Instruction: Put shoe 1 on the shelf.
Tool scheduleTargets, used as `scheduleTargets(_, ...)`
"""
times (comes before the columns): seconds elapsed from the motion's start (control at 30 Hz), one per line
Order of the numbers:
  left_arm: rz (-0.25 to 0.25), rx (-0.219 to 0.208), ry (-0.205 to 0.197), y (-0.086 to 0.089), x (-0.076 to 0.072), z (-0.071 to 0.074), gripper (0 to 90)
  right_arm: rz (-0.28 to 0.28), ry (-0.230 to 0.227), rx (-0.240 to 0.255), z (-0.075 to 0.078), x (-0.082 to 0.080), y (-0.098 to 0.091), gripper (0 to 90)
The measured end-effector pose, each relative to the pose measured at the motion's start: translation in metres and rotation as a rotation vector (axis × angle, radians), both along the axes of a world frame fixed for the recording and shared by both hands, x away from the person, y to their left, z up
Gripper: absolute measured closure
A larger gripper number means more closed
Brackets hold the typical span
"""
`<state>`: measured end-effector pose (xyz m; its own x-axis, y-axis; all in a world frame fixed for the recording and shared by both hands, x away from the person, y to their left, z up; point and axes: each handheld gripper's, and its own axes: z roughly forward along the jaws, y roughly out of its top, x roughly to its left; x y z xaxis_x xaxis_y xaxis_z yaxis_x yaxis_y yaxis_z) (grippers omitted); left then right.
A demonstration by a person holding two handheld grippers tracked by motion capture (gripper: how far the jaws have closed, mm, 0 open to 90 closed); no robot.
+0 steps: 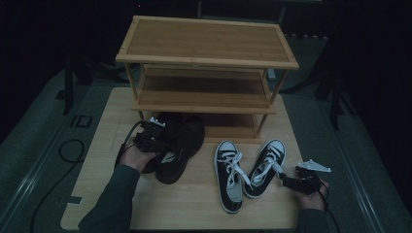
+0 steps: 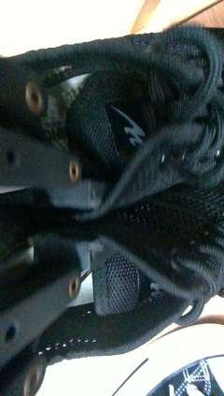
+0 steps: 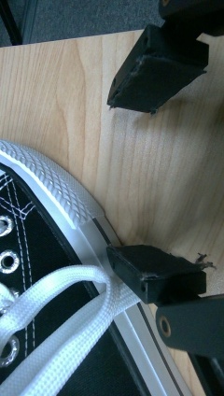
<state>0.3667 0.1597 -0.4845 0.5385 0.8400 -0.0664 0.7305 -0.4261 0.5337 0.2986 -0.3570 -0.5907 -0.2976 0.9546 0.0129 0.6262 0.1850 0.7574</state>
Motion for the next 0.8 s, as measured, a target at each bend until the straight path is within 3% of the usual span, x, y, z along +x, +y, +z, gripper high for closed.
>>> scheduleTargets(0.33, 0.063, -0.049, -0.026, 0.003, 0.0, 0.001, 85.2, 0.0, 0.0, 0.0, 0.0, 0.0, 0.0, 23.1)
scheduleTargets(0.8, 0.121, -0.034, -0.054, -0.016, 0.01, 0.001, 85.2, 0.001, 0.0, 0.0, 0.0, 0.0, 0.0, 23.0)
